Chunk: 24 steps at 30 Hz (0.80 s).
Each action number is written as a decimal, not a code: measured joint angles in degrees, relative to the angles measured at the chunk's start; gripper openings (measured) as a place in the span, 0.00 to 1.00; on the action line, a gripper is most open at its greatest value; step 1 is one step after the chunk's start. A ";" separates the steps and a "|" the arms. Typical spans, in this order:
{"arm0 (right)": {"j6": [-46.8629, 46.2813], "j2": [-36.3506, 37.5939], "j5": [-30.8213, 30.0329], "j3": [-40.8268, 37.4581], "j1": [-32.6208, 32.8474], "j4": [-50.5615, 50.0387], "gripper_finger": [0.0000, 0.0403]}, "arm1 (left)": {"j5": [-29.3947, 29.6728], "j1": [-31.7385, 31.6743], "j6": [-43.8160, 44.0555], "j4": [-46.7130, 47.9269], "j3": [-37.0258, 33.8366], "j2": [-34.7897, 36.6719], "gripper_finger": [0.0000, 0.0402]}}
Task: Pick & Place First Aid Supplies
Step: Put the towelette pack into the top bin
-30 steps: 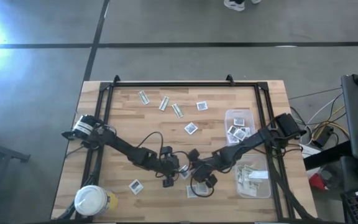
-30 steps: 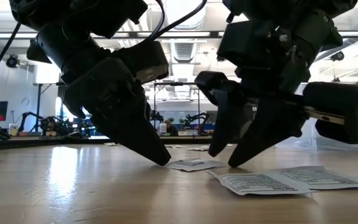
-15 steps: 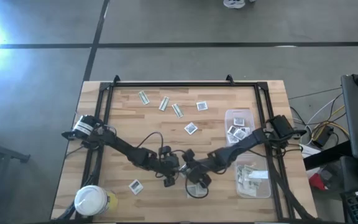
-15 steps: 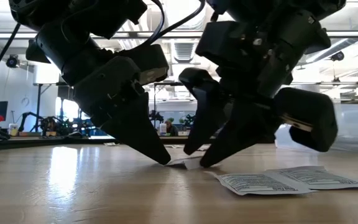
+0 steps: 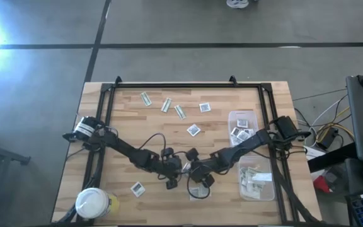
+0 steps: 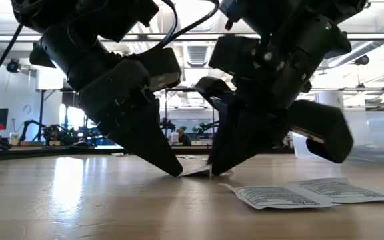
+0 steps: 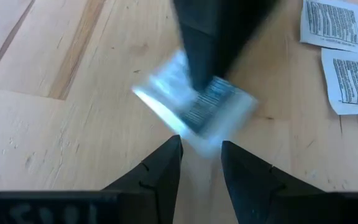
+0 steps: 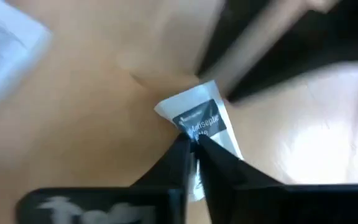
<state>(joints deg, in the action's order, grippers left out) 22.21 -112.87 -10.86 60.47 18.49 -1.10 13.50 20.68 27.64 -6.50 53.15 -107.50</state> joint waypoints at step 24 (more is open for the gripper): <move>-14.60 22.06 -11.98 -0.35 1.56 -34.70 0.02 | 14.62 -1.34 -7.03 16.82 -0.17 12.47 0.34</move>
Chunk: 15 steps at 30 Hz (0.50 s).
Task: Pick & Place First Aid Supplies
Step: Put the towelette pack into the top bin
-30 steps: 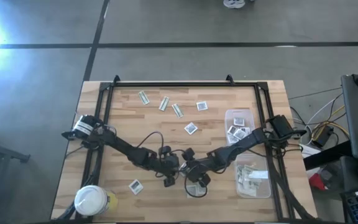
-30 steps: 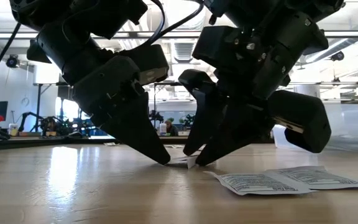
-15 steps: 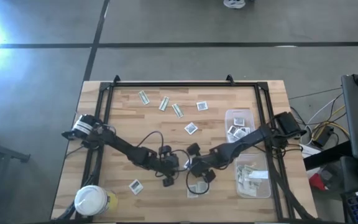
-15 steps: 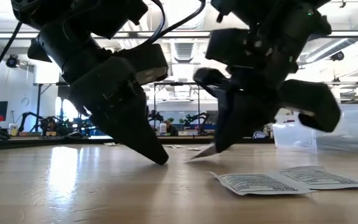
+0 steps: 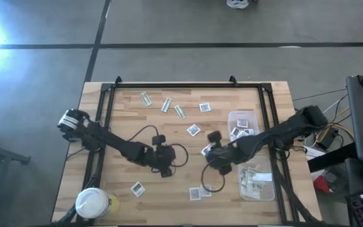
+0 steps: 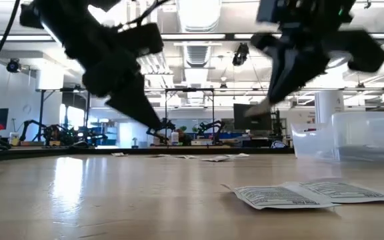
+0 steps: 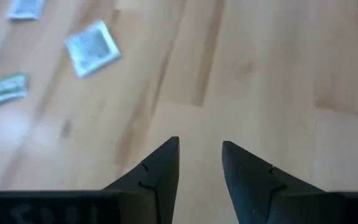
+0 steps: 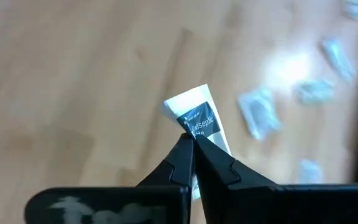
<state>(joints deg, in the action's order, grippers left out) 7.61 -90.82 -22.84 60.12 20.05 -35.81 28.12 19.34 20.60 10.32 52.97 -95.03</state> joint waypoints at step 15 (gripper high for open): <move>-32.53 25.42 -14.83 -3.03 -2.01 -25.34 0.02 | 0.52 -3.04 -5.86 4.85 0.11 9.07 0.34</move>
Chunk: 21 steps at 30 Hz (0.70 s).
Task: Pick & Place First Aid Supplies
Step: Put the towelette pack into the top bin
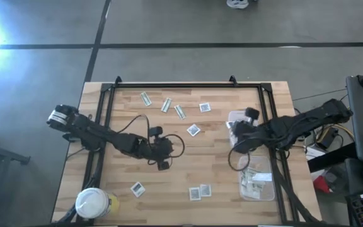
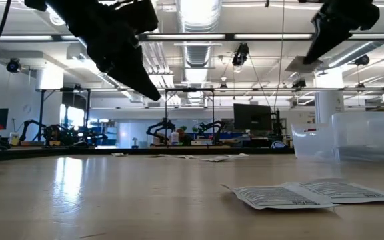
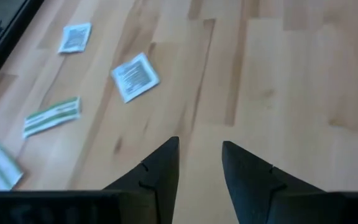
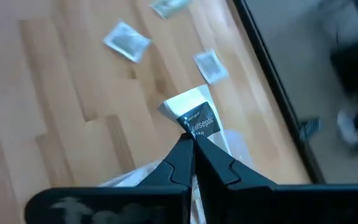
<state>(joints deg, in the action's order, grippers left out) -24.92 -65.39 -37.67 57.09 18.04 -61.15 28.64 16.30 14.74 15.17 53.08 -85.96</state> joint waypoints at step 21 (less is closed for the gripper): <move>-7.79 1.77 15.26 -12.44 -18.51 -7.12 0.02 | -3.16 -24.93 -1.89 8.89 0.02 4.55 0.34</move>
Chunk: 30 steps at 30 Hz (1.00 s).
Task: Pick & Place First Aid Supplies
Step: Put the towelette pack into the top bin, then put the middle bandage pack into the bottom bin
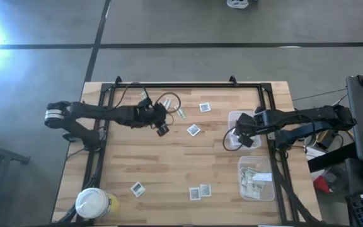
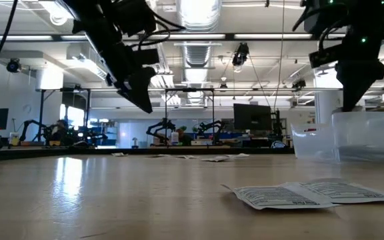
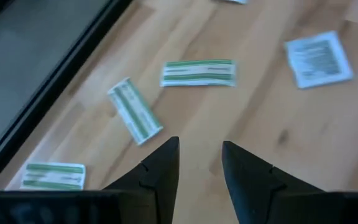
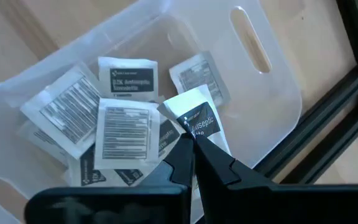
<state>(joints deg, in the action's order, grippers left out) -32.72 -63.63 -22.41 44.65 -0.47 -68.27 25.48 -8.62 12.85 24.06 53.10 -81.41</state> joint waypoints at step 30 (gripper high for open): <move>4.42 -0.16 -0.25 4.56 -0.68 4.52 0.30 | -12.76 -13.93 -18.66 -10.62 0.00 -2.13 0.55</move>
<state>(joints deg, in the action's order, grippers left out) -28.29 -63.79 -22.66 49.21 -1.15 -63.75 12.72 -22.55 -5.81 13.44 53.10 -83.54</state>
